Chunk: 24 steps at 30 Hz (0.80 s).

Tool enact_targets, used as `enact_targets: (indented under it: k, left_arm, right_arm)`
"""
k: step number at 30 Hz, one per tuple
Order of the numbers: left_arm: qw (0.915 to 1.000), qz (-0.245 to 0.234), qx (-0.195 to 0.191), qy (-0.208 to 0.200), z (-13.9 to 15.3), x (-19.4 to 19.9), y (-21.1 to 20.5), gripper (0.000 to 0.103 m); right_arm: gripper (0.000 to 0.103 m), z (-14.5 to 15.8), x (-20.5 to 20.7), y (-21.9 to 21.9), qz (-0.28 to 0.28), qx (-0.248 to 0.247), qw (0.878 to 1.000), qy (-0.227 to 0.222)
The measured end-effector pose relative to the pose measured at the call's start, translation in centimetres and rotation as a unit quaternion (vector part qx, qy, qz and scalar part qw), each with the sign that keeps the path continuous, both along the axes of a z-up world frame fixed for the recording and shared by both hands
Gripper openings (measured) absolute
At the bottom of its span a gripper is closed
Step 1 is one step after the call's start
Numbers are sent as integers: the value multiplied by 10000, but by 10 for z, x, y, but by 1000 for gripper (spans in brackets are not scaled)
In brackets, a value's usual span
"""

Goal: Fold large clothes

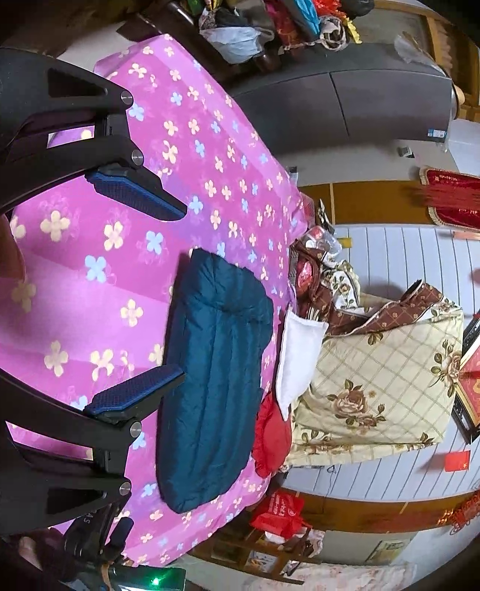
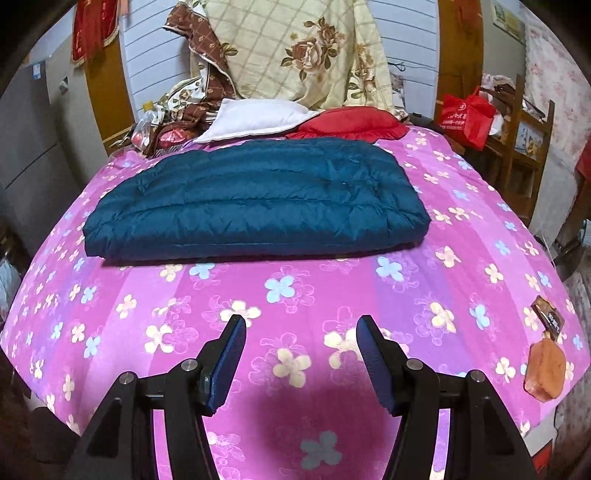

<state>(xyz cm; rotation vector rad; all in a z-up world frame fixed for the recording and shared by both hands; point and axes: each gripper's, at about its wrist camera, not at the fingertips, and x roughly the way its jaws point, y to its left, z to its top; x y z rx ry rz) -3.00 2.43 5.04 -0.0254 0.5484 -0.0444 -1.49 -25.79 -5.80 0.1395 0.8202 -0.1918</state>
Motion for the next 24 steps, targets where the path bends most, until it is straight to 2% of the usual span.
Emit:
enact_targets:
  k: [5,9,16,24]
  left_arm:
    - [9997,-54,-105,221,-3,2,-10,81]
    - [9992,-109,-45,392,-9,1,-20,81]
    - [9996,-1,166,220,-13,-7,-33,81]
    - [10000,58,68,9,-10,-13,-23,82]
  right_arm:
    - [60,4,-9,-3,-39,-208,9997,-103]
    - [62,4,-14,-7,-84,-260,9996,-110]
    - [64,1,-19,-3,-74,-543,9985,-94]
    - [65,0,-20,9,27,-727,9973,-49]
